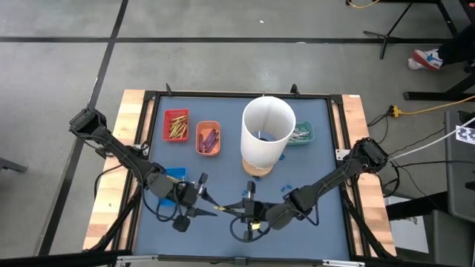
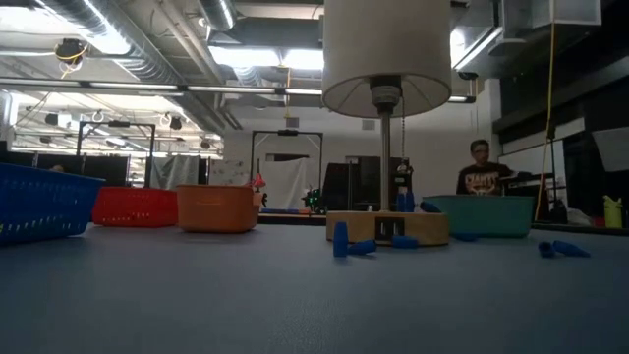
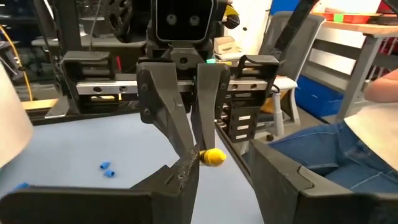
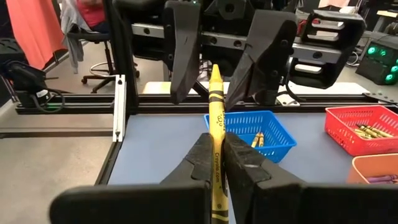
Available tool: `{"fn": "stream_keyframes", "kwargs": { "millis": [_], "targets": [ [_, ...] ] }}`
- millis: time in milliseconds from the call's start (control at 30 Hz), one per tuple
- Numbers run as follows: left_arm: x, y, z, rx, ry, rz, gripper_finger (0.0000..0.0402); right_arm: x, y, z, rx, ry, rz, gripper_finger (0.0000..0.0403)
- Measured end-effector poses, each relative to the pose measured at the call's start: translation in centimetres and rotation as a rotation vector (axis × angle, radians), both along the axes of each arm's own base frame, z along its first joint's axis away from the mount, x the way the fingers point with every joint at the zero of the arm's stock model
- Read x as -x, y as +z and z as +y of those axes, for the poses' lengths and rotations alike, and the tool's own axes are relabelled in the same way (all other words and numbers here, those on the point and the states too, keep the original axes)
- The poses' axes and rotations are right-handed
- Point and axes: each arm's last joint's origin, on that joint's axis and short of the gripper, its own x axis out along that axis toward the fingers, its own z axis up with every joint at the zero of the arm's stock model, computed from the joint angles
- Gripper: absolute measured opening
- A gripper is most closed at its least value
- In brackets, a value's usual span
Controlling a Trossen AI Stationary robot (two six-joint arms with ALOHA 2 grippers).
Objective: Sort crayons
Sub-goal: Put the yellow crayon into the blue bin
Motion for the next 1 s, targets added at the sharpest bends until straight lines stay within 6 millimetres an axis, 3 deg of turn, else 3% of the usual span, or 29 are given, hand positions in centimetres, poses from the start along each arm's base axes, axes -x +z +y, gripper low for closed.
{"fn": "stream_keyframes", "kwargs": {
  "millis": [467, 800, 1000],
  "targets": [
    [-0.03, 0.00, 0.10, -0.005, 0.039, -0.002, 0.0115, -0.16, -0.02, -0.23, -0.003, 0.005, 0.002, 0.0021],
    [-0.03, -0.01, 0.12, -0.006, 0.047, -0.002, 0.0036, -0.15, -0.02, -0.21, -0.004, 0.007, 0.002, 0.0021],
    [-0.03, 0.00, 0.15, -0.010, 0.055, -0.004, 0.0009, -0.14, -0.01, -0.20, -0.006, 0.007, 0.002, 0.0021]
  ]
}}
